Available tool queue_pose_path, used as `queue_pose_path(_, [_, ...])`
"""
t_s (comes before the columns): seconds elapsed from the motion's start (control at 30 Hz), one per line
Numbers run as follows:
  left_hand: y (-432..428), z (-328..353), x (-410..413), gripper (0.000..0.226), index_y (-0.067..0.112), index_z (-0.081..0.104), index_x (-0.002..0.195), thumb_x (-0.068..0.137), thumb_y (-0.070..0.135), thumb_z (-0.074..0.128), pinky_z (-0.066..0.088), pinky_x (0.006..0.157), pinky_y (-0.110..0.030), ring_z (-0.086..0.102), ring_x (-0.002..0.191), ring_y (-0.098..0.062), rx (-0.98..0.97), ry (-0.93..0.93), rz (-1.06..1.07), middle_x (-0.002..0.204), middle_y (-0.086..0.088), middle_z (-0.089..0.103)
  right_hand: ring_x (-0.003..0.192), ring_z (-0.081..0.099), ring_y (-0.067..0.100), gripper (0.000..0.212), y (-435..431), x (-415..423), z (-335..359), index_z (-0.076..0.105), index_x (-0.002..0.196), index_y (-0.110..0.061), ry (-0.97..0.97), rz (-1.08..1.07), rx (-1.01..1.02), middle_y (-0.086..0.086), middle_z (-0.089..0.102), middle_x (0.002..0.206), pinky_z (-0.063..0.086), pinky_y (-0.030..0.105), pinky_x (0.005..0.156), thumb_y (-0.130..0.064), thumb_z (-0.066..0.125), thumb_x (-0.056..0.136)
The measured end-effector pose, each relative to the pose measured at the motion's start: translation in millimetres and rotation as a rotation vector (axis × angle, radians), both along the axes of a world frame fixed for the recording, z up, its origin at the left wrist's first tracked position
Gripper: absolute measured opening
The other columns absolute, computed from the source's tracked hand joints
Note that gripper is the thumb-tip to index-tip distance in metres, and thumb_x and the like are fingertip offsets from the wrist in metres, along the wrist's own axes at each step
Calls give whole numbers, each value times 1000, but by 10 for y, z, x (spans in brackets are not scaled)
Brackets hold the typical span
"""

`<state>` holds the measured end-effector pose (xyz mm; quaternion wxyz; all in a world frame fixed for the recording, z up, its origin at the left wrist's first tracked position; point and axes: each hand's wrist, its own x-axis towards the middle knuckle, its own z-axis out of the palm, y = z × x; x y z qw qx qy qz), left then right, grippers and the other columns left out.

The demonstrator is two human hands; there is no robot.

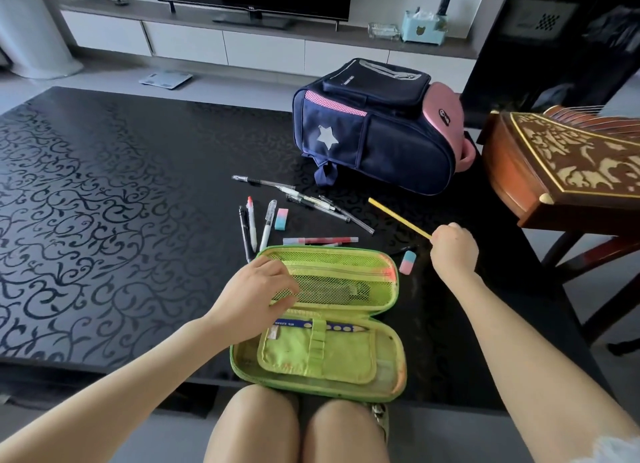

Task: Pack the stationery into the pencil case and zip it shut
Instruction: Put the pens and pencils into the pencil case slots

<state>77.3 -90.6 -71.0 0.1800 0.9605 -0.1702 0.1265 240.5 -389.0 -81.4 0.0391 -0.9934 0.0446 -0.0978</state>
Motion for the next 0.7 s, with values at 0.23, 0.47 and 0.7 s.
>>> queue_pose_path(0.23, [-129,224,-226,21,14,65,99,87,25,52,42,78,-34,52,88,-23,82,-364,105,96,-5,63,67,58,25,7,408,-1045,301,70,73,-10,-269,657,121,4,66,71,49,33,58,-6,68,77])
queue_pose_path(0.47, [-142,-35,-521,20,17,66,89,90,24,47,49,60,-33,48,74,-16,-144,-90,7,79,1,59,80,63,16,16,566,-1716,116,68,97,-14,-157,700,301,-5,68,85,53,26,64,-19,70,81])
queue_pose_path(0.7, [329,-185,-628,57,19,71,83,90,58,30,40,69,-17,42,75,-5,-193,-25,16,75,6,60,86,63,16,21,423,-1821,-240,65,106,-10,-141,542,345,-1,68,98,50,23,70,-12,64,85])
